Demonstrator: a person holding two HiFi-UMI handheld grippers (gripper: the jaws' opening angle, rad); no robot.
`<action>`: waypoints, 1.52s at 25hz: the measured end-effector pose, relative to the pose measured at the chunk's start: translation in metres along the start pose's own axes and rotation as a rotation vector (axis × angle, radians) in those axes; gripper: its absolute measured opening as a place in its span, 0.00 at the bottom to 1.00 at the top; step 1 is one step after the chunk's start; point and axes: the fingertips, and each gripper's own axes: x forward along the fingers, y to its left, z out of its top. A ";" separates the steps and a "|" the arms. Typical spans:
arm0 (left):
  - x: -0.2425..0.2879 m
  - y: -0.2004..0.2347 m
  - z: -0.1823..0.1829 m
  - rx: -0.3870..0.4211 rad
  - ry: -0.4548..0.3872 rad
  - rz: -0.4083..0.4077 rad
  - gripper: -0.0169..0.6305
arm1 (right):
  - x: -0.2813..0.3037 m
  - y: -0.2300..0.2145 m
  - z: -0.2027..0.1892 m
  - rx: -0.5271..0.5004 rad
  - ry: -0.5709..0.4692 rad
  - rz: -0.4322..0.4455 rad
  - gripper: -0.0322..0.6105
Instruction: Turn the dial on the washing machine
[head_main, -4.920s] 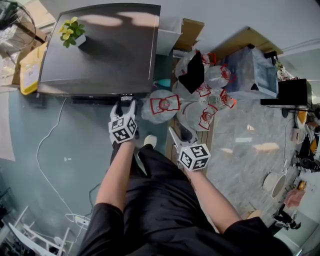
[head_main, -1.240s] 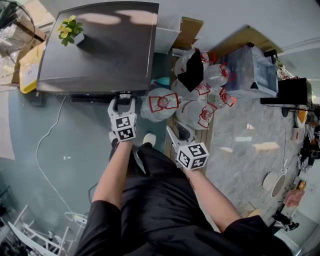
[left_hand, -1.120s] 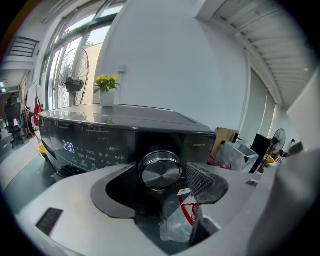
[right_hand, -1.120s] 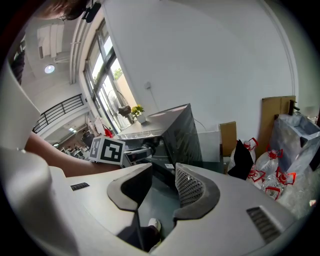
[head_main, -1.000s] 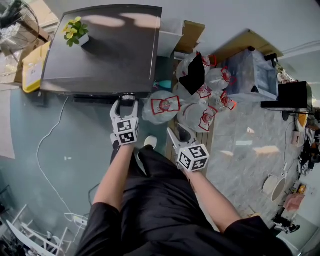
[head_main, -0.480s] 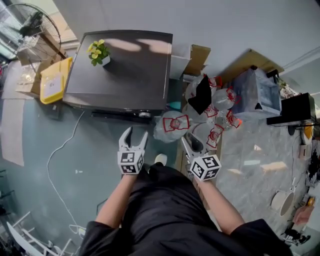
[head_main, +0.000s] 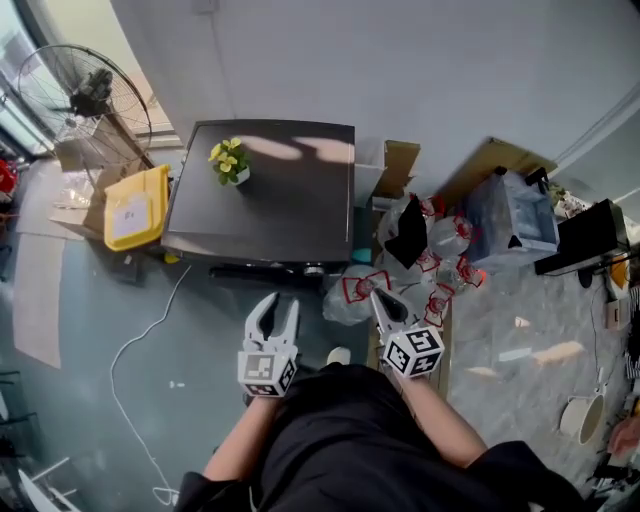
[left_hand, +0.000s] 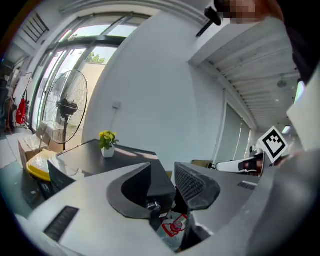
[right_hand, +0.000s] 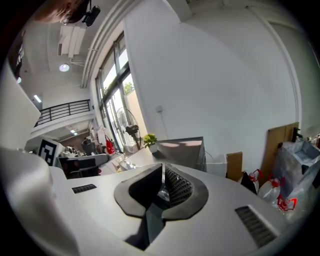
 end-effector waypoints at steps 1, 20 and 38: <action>-0.001 0.001 0.012 0.005 -0.010 -0.012 0.23 | 0.002 0.004 0.009 0.000 -0.012 -0.008 0.07; -0.029 0.044 0.108 0.133 -0.131 -0.042 0.04 | 0.023 0.060 0.090 -0.143 -0.149 -0.082 0.05; -0.019 0.027 0.099 0.144 -0.093 0.010 0.04 | 0.021 0.053 0.097 -0.213 -0.134 -0.013 0.05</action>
